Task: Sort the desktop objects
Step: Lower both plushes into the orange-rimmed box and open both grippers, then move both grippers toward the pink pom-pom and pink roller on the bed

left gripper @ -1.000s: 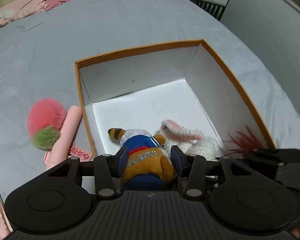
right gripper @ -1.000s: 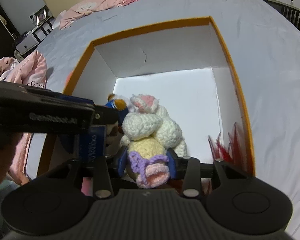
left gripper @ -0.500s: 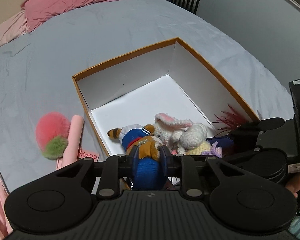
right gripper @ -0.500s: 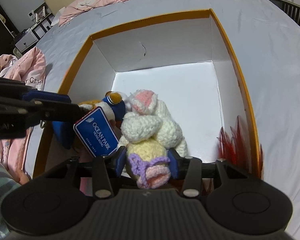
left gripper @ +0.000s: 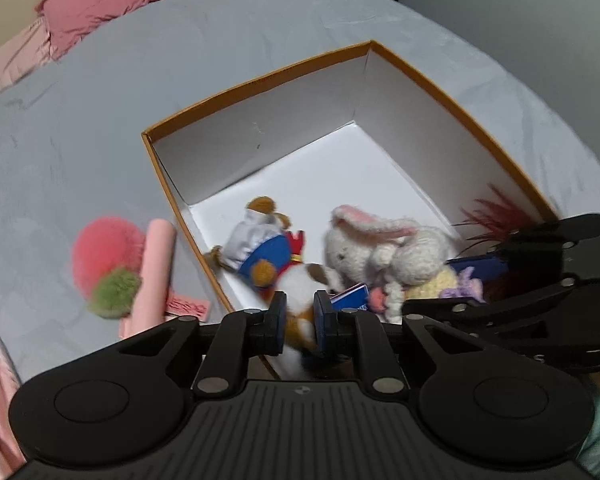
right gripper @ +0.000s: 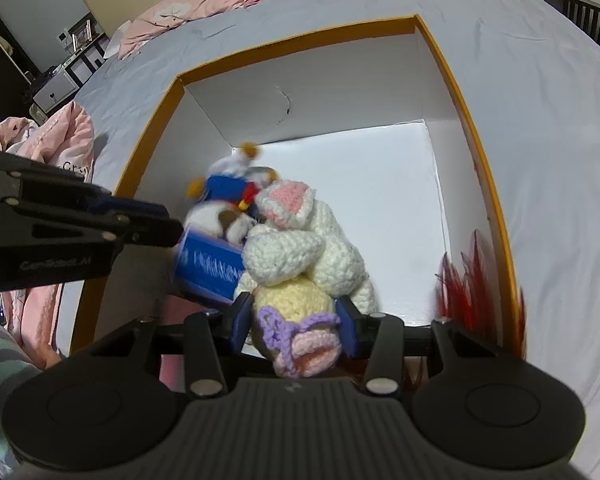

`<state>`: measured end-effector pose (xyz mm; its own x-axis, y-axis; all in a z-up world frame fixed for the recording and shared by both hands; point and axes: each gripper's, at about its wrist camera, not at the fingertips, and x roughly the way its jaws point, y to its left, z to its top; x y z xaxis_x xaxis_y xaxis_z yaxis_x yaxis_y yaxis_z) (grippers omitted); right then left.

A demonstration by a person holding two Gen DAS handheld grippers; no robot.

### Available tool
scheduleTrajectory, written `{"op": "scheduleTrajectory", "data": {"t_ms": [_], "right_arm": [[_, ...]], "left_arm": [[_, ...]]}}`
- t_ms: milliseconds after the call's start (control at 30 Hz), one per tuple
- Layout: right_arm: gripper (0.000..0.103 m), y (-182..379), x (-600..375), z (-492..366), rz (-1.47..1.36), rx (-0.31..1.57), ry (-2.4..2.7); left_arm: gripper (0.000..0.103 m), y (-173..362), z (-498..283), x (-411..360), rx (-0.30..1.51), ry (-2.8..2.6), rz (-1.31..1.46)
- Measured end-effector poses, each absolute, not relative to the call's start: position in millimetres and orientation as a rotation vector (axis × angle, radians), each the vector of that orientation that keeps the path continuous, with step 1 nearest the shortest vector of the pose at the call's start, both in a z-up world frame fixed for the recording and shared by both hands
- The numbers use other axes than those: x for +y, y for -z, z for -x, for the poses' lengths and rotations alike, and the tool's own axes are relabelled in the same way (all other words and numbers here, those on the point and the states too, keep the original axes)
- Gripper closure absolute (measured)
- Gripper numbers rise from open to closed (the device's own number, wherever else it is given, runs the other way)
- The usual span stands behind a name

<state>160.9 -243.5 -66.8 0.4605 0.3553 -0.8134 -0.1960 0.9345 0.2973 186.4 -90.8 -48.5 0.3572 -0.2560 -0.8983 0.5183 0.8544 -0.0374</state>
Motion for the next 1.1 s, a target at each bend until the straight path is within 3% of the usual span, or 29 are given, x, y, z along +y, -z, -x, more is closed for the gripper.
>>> {"op": "scheduleTrajectory", "data": {"t_ms": [467, 767, 933, 1100], "right_arm": [[0.057, 67, -223, -167, -0.103, 1.067, -0.409], [0.054, 68, -208, -168, -0.007, 1.091, -0.364], [0.046, 49, -209, -158, 0.021, 1.045, -0.315], [0.047, 9, -197, -150, 0.032, 0.932, -0.319]], "left_arm": [[0.086, 11, -156, -47, 1.003, 0.461, -0.089], [0.086, 13, -143, 1, 1.03, 0.33, -0.034], [0.086, 16, -142, 41, 1.045, 0.245, 0.025], [0.085, 14, -144, 61, 1.022, 0.226, 0.044]]}}
